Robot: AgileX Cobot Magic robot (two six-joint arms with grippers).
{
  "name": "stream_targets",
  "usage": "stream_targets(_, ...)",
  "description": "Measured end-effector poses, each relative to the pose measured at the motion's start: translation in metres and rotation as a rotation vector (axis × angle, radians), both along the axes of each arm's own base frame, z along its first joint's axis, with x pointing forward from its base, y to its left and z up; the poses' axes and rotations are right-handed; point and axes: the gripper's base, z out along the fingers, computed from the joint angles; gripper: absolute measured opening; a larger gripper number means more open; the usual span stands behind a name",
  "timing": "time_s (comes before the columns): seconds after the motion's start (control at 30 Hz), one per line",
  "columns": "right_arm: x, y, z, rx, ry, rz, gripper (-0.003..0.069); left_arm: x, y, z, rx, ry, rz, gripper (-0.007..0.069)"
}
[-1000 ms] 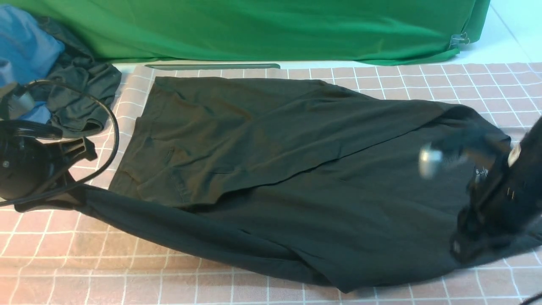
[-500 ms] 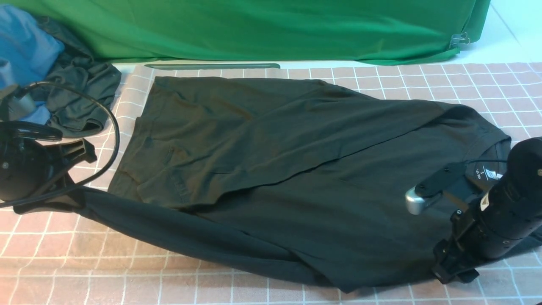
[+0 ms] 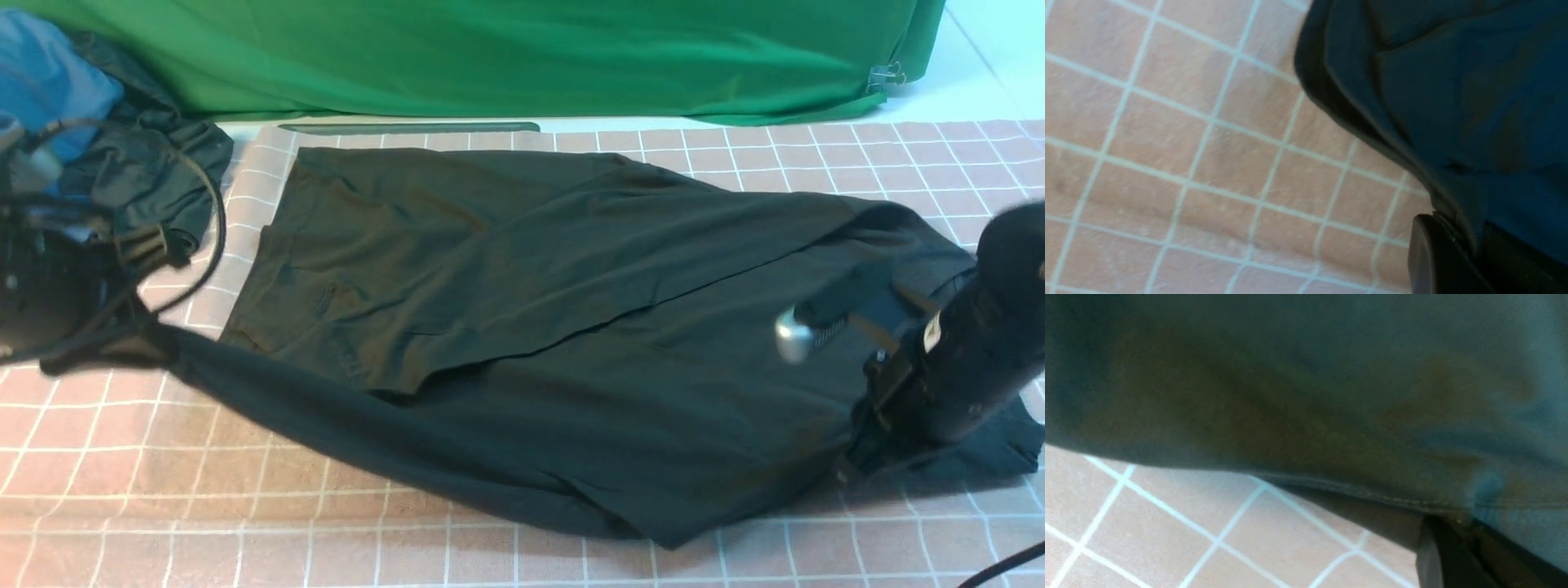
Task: Fold a long-sleeved shirt over a pink coffee tablecloth.
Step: 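Grasp the near edge of the shirt at its hem and shoulder corners, then fold the black garment in half by bringing its near edge over to the far edge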
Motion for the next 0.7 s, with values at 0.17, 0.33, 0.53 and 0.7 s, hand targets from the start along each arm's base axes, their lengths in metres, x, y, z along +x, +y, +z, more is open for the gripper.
stream_targets(0.17,0.015,-0.010,0.018,0.011,-0.043,-0.044,0.0050,0.005,0.001,0.007,-0.013,-0.048,0.054,0.0046)
stream_targets(0.33,0.041,-0.029,0.036,0.027,-0.110,-0.125,0.0050,0.026,0.008,0.005,-0.020,-0.096,0.112,0.0046)
stream_targets(0.53,0.081,-0.040,0.039,0.037,-0.106,-0.185,0.0050,0.073,0.012,-0.008,-0.087,-0.091,0.156,0.0046)
stream_targets(0.7,0.117,-0.051,0.040,0.049,-0.119,-0.228,0.0050,0.115,0.018,-0.010,-0.116,-0.114,0.181,0.0046)
